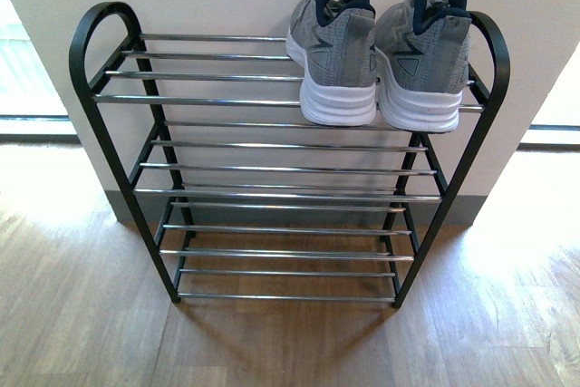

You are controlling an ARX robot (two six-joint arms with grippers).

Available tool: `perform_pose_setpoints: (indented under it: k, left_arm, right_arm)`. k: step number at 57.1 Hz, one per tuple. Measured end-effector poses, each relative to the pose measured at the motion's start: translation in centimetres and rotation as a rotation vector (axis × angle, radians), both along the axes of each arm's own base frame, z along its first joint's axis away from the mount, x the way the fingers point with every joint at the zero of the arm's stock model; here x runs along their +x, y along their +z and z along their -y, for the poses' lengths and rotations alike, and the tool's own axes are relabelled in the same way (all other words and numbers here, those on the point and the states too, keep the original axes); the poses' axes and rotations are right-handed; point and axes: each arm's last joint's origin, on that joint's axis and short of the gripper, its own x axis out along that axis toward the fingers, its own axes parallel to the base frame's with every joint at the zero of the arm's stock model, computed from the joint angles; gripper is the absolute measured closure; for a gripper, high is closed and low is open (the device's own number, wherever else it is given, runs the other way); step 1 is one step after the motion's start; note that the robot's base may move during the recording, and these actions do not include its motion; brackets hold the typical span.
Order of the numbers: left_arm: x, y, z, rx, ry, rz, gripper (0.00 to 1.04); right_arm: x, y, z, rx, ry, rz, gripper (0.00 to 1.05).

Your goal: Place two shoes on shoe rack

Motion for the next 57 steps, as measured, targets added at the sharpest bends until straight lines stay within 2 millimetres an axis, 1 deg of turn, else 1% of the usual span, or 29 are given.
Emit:
perform_pose_setpoints:
  k: [7, 11, 34, 39, 42, 57]
  left_arm:
    - [-0.4, -0.2, 0.0, 0.0, -0.008, 0.002, 1.04]
    - [-0.6, -0.9, 0.0, 0.0, -0.008, 0.01, 1.04]
    - [-1.3, -0.9, 0.0, 0.001, -0.007, 0.016, 1.04]
    - [-2.0, -1.4, 0.0, 0.001, -0.007, -0.019, 1.04]
    - [-2.3, -1.2, 0.0, 0.001, -0.007, 0.001, 1.04]
    - [-2.3, -1.3, 0.0, 0.001, -0.006, -0.002, 1.04]
  right_arm:
    - [0.0, 0.0, 0.0, 0.0, 0.0, 0.0, 0.09]
    - [0.0, 0.0, 0.0, 0.0, 0.0, 0.0, 0.09]
    - [0.0, 0.0, 0.0, 0.0, 0.0, 0.0, 0.09]
    - [0.0, 0.0, 0.0, 0.0, 0.0, 0.0, 0.09]
    - [0.0, 0.0, 0.0, 0.0, 0.0, 0.0, 0.09]
    - [0.0, 0.0, 0.0, 0.0, 0.0, 0.001, 0.09]
